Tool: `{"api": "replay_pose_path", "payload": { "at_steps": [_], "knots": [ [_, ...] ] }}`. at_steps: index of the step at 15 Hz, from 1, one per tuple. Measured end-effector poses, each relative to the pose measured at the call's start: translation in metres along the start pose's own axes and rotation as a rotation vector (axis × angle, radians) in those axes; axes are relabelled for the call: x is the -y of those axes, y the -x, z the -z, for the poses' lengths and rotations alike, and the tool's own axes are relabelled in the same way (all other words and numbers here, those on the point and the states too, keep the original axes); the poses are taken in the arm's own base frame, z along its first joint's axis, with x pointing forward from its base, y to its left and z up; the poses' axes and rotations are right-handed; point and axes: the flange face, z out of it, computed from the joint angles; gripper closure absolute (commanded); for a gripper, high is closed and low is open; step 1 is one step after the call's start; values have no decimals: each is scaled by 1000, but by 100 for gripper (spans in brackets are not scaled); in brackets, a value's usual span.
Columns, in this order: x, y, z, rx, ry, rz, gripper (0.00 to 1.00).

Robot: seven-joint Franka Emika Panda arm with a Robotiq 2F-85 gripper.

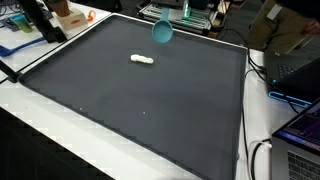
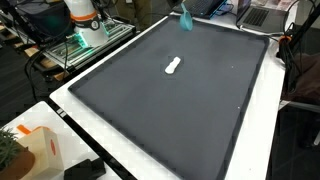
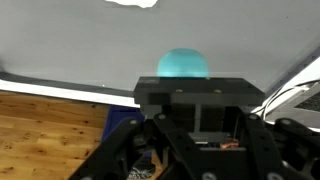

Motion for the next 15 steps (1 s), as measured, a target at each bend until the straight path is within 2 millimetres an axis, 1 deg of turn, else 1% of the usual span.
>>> {"api": "replay_pose_path", "payload": {
  "at_steps": [2, 4, 7, 11, 15],
  "knots": [
    [-10, 2, -5, 30, 49, -21, 73],
    [-21, 6, -10, 64, 106, 17, 73],
    [-29, 8, -13, 97, 117, 185, 73],
    [-29, 4, -10, 131, 65, 411, 73],
    [-35, 10, -12, 256, 59, 587, 73]
  ]
}}
